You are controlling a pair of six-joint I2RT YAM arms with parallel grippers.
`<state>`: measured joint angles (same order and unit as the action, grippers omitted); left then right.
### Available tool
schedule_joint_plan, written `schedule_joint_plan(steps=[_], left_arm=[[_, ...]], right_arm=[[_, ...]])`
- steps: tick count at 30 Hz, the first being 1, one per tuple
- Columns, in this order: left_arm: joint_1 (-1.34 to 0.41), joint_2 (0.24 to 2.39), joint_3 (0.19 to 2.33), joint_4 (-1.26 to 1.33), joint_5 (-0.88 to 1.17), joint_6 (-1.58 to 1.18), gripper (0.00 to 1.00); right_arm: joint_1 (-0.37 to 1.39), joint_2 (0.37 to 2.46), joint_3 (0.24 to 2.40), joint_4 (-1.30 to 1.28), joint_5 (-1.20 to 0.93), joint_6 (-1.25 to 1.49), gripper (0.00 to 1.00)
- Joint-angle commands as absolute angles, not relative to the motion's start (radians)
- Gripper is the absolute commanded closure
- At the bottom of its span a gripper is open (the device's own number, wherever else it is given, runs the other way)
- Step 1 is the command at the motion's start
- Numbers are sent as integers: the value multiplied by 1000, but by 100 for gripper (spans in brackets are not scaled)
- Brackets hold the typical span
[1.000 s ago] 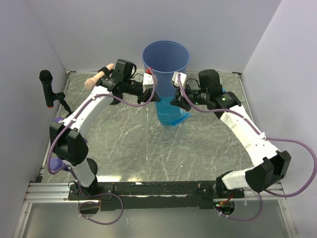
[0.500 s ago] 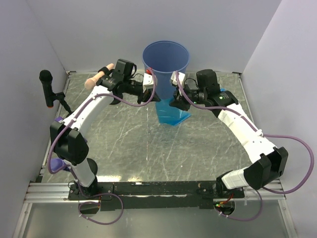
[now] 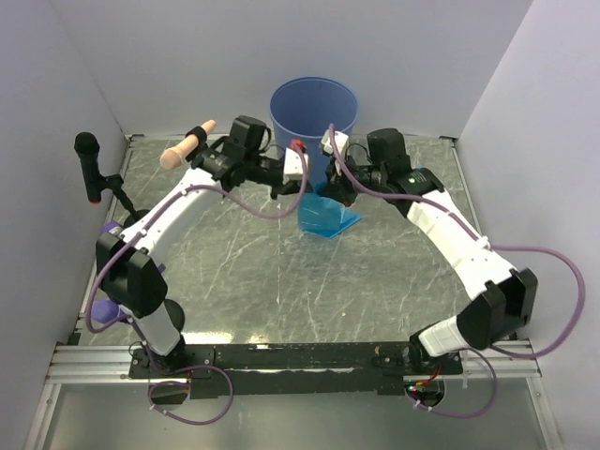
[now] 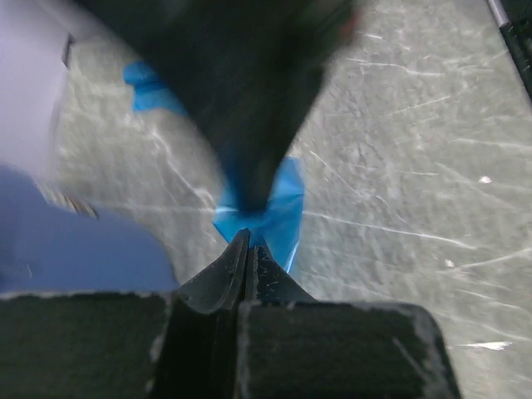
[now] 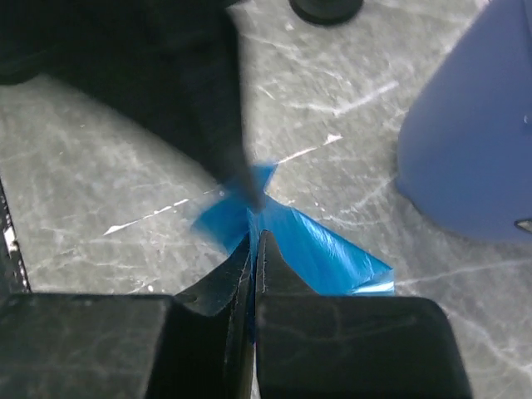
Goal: Put the trash bags into the trash bin
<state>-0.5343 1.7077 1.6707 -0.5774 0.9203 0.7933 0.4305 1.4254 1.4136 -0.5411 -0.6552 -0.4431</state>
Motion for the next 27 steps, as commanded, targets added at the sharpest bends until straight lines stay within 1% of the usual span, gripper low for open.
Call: schedule_joint_plan(steps=[1,3,5,8,9,10,13,14,17,19,21,25,27], left_arm=[[-621,1600,1637,-495,812,986,99],[-640,1608,1632,-506,720,1084,99],[-640,1623,1617,-468,640,1112,99],[-640,1621,1589,-457,571,1187,99],[-641,1614,1580,-453,569,1189,99],[-643,1605,1580,-462,572,1195,99],[-647,1562,1582,-439,606,1155,99],[-650,1548,1577,-424,607,1146,99],[-650,1551,1585,-391,555,1138,99],[-644,1578,1595,-400,509,1143,99],[-635,1591,1598,-413,511,1140,99],[-638,1574,1591,-448,606,1118,99],[-646,1551,1594,-471,670,1112,99]], right_arm=[[414,1497,1506,-546,-670,-392,100],[417,1480,1549,-630,-800,-478,100],[413,1460,1584,-704,-946,-506,100],[382,1447,1571,-655,-1014,-411,100],[367,1457,1568,-625,-1012,-378,100],[362,1474,1572,-615,-964,-364,100],[379,1508,1539,-583,-740,-397,100],[380,1520,1539,-594,-700,-422,100],[380,1514,1551,-650,-748,-478,100],[383,1487,1562,-711,-852,-535,100],[387,1470,1572,-732,-952,-540,100],[380,1482,1568,-597,-924,-413,100],[379,1526,1583,-554,-827,-397,100]])
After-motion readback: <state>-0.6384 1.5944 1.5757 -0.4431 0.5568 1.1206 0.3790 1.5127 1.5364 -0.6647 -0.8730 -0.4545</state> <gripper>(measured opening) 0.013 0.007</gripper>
